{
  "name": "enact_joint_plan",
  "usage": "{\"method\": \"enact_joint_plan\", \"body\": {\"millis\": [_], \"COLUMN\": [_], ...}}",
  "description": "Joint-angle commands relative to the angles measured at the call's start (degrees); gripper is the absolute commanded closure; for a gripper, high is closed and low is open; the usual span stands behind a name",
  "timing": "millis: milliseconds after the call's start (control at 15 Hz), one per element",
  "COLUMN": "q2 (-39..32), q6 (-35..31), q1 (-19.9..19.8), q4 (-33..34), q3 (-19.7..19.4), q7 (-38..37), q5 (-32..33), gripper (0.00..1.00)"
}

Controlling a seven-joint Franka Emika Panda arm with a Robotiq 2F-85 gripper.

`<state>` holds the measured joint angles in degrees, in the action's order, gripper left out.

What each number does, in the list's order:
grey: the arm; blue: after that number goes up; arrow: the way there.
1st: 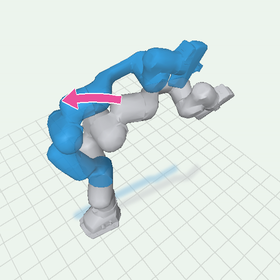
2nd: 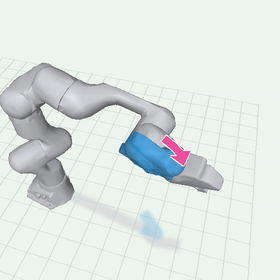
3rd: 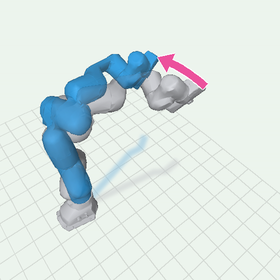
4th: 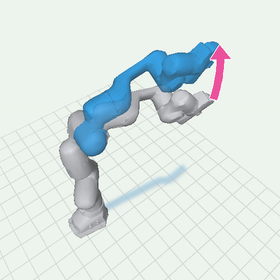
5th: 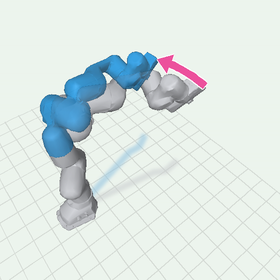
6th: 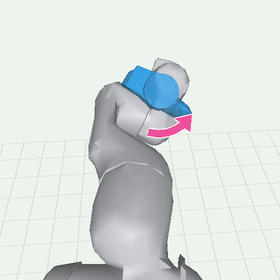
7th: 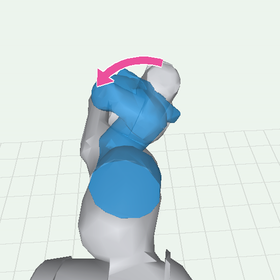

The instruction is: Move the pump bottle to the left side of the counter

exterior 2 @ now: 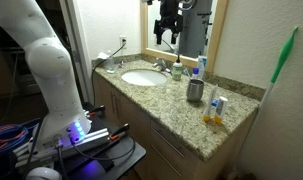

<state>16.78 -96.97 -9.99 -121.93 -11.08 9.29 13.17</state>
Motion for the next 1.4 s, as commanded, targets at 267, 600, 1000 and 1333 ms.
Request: {"method": "enact_joint_plan", "body": {"millis": [267,600,1000,1333], "q2": [0.05,0.81,2.52,-11.89], "q6": [1.40,20.11,18.87,7.45], "q1": [-0.20,1.73,1.59,1.77], "q4": [0.08,15.42,14.11,18.31], "q3": [-0.30,1.84,2.34,3.28], "q7": [-5.02,-16.81,-17.00,-33.71], "q5": [-4.12,-22.33,-22.05,-31.90], "gripper": [0.00,0.00,0.00,0.00]}}
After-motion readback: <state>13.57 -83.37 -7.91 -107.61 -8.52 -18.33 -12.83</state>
